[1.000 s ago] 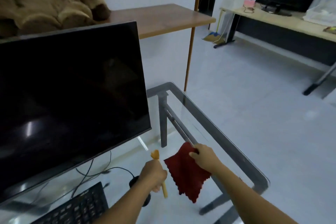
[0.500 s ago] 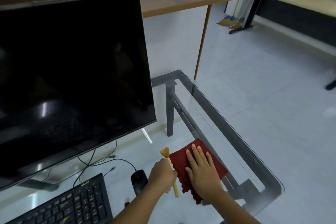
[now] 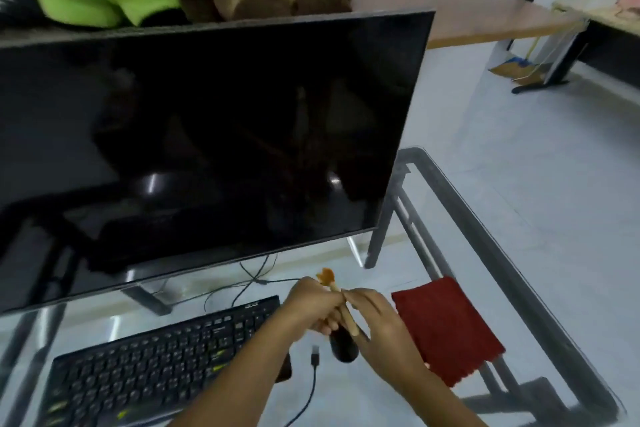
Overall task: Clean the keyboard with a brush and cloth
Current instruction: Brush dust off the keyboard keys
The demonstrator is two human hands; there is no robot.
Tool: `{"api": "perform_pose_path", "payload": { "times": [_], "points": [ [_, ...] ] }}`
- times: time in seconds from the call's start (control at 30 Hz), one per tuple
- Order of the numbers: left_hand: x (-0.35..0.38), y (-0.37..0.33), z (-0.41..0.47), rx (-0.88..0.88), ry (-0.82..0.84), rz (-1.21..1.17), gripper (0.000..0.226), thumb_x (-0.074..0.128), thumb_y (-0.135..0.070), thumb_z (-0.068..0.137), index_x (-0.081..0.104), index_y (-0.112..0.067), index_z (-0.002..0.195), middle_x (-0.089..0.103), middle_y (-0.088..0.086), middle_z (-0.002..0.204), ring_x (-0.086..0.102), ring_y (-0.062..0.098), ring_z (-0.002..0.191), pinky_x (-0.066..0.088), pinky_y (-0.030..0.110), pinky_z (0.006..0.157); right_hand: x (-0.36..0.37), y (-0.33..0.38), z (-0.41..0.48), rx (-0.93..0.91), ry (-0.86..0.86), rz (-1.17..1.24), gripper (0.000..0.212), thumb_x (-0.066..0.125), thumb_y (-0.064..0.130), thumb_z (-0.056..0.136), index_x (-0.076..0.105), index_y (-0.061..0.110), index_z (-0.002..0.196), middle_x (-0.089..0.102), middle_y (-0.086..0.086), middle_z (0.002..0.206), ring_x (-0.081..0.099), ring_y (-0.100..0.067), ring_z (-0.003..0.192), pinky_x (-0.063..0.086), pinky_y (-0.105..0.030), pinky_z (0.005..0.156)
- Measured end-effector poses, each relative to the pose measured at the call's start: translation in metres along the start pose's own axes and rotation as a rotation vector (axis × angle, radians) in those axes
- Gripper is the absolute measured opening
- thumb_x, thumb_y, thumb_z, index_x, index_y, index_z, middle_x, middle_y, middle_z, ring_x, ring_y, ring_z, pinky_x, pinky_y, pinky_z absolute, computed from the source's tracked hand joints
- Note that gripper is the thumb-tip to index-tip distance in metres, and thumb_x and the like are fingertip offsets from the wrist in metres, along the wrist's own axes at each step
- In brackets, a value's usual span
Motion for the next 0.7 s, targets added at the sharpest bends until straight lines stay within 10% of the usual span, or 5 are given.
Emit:
{"api": "perform_pose_path", "payload": {
  "times": [0.33, 0.53, 0.7],
  "points": [
    [-0.112, 0.083, -0.064, -0.041, 0.099, -0.367, 0.025, 0.065, -0.030, 0.089, 0.069, -0.005, 0.090, 0.067, 0.006, 0.069, 0.052, 0.013, 0.051, 0.032, 0.021, 0.041, 0.046, 0.122, 0.031, -0.287, 0.099, 0.052, 0.020, 0.065, 0.012, 0.089, 0.070, 0.013, 0.108, 0.063, 0.001, 0.111, 0.059, -0.007, 0.105, 0.042, -0.010, 0.095],
    [-0.205, 0.176, -0.091, 0.180, -0.518, -0.048, 0.016, 0.062, -0.029, 0.091, 0.063, -0.014, 0.096, 0.069, -0.002, 0.090, 0.063, 0.010, 0.080, 0.044, 0.016, 0.064, 0.075, 0.168, 0.047, 0.089, 0.063, 0.363, 0.017, 0.056, 0.015, 0.096, 0.057, 0.028, 0.108, 0.064, 0.020, 0.104, 0.064, -0.002, 0.097, 0.049, -0.012, 0.077],
    [-0.259, 0.275, -0.096, 0.270, -0.675, 0.309, 0.076, 0.071, -0.053, 0.075, 0.042, -0.019, 0.137, 0.051, -0.004, 0.127, 0.050, 0.017, 0.117, 0.043, 0.037, 0.100, 0.115, 0.185, 0.052, 0.291, 0.045, 0.504, 0.017, 0.058, 0.006, 0.094, 0.052, 0.022, 0.092, 0.069, 0.010, 0.084, 0.069, -0.019, 0.076, 0.057, -0.039, 0.065]
  ]
}}
Point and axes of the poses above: each hand's wrist, its own z-axis towards the middle knuckle, its own x-axis out of the palm, y = z × x, the point moved 4 cm from there along z, towards the middle knuckle
